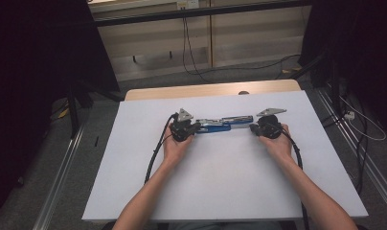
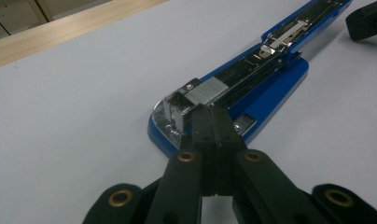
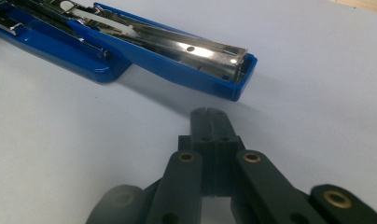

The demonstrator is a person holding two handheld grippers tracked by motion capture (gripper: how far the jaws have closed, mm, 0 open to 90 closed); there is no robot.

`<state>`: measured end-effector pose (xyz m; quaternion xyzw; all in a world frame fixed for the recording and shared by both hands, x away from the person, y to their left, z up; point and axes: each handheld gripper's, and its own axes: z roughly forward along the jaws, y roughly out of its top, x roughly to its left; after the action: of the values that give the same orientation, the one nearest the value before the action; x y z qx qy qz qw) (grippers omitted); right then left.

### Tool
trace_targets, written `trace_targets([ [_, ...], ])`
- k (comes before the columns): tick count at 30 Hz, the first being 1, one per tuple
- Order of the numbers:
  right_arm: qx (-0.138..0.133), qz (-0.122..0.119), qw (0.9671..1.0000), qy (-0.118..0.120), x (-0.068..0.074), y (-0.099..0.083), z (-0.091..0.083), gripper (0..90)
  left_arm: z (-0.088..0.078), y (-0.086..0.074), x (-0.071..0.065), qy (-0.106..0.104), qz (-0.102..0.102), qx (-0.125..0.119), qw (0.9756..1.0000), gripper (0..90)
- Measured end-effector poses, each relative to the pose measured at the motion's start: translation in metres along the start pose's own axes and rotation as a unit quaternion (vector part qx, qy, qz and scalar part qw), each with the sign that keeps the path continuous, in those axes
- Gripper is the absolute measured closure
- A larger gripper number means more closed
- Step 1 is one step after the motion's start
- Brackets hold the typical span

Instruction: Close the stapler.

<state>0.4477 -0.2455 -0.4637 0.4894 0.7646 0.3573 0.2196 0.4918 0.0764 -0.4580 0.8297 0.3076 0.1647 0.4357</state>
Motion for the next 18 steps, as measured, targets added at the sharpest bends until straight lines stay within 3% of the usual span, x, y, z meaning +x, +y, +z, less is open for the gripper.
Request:
trace_targets([
  [3,0.001,0.001,1.0,-0.001,-0.0009,0.0004,0.0008,90.0,0.0006,-0.0004,-0.0008,0.0,0.004,-0.003,1.0,90.0],
  [6,0.003,0.004,1.0,0.001,-0.0015,0.0005,0.0019,90.0,0.0011,-0.0007,-0.0011,-0.004,-0.005,-0.004,1.0,90.0],
  [13,0.003,0.002,1.0,-0.003,-0.0021,0.0029,0.0051,90.0,0.0009,-0.0002,-0.0023,0.005,0.009,-0.002,0.9999,90.0],
  [18,0.002,-0.001,1.0,-0.009,-0.0026,0.0043,0.0074,90.0,0.0011,-0.0005,-0.0024,0.002,0.004,-0.004,1.0,90.0],
])
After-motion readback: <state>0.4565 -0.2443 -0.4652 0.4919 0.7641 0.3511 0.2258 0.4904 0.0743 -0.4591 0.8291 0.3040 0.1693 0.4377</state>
